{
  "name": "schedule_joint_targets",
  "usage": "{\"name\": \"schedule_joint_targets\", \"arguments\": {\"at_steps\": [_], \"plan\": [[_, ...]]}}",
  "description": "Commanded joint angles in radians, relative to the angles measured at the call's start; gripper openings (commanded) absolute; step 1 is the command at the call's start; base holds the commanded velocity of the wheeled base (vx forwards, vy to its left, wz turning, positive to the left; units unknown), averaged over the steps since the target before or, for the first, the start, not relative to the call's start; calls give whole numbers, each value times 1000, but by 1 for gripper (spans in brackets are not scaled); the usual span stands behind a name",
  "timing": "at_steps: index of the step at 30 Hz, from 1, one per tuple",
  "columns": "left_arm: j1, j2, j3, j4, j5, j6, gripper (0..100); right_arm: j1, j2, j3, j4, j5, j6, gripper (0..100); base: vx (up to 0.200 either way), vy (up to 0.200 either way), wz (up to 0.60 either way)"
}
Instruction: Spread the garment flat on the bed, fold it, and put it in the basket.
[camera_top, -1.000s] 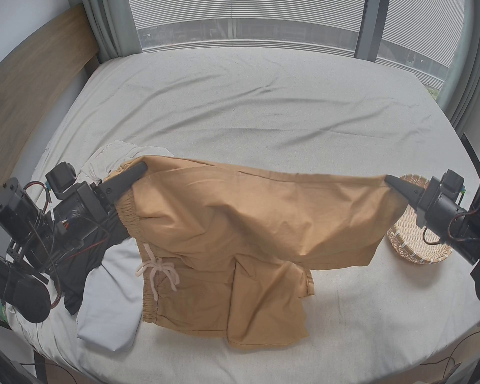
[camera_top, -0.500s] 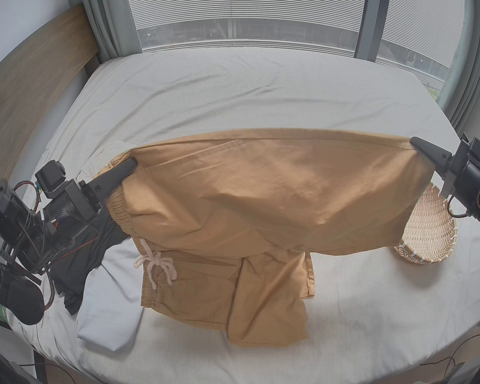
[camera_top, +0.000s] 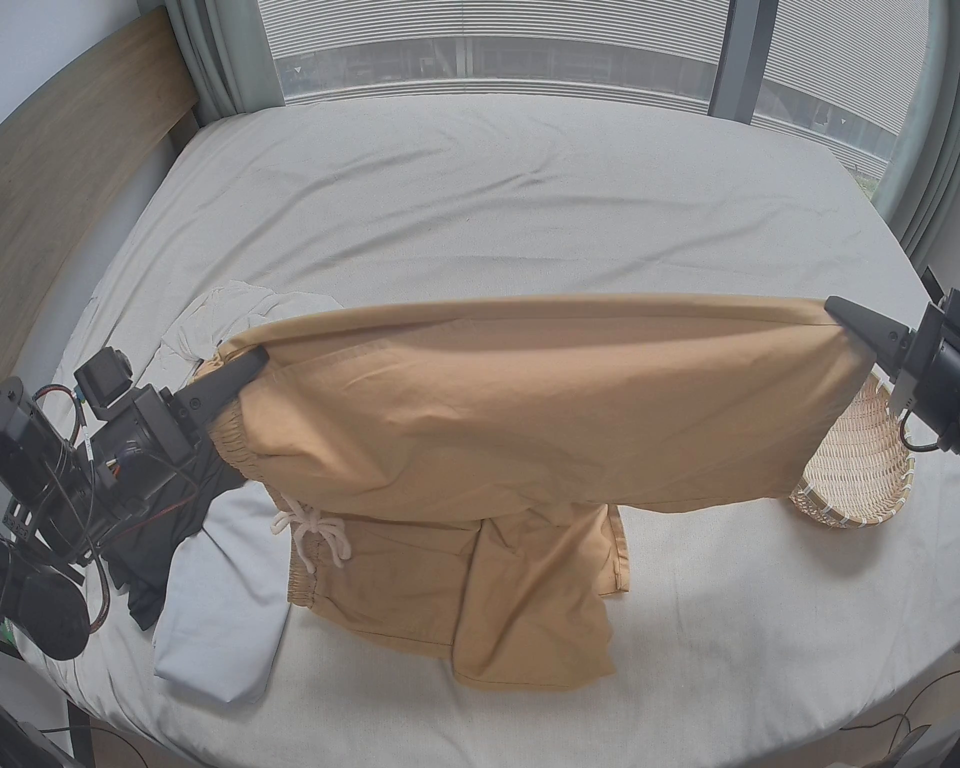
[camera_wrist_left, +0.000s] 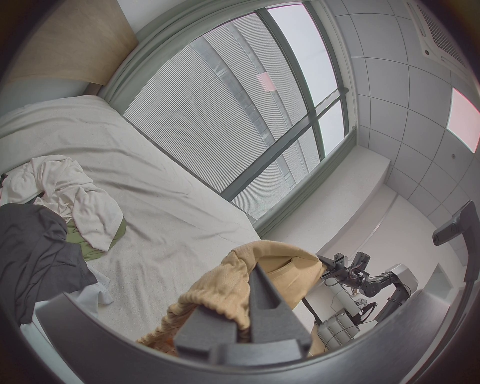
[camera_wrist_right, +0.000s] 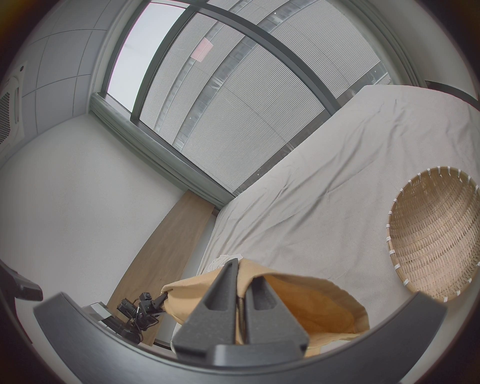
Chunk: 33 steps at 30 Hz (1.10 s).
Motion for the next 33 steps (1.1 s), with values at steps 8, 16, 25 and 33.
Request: {"name": "schedule_joint_targets", "arguments": {"at_steps": [8, 16, 25, 33], "plan": [[8, 116, -91, -1, 26, -23, 0, -11, 230, 17, -159, 1, 0, 0, 0, 0, 0], [-3, 247, -199, -7, 129, -74, 0, -40, 428, -18, -337, -2, 3, 0, 0, 0, 0], [-13, 377, -370, -7, 246, -69, 0, -46, 591, -187, -377, -6, 4, 0, 0, 0, 0], [-23, 454, -482, -6, 252, -68, 0, -46, 668, -319, -375, -8, 4, 0, 0, 0, 0]]}}
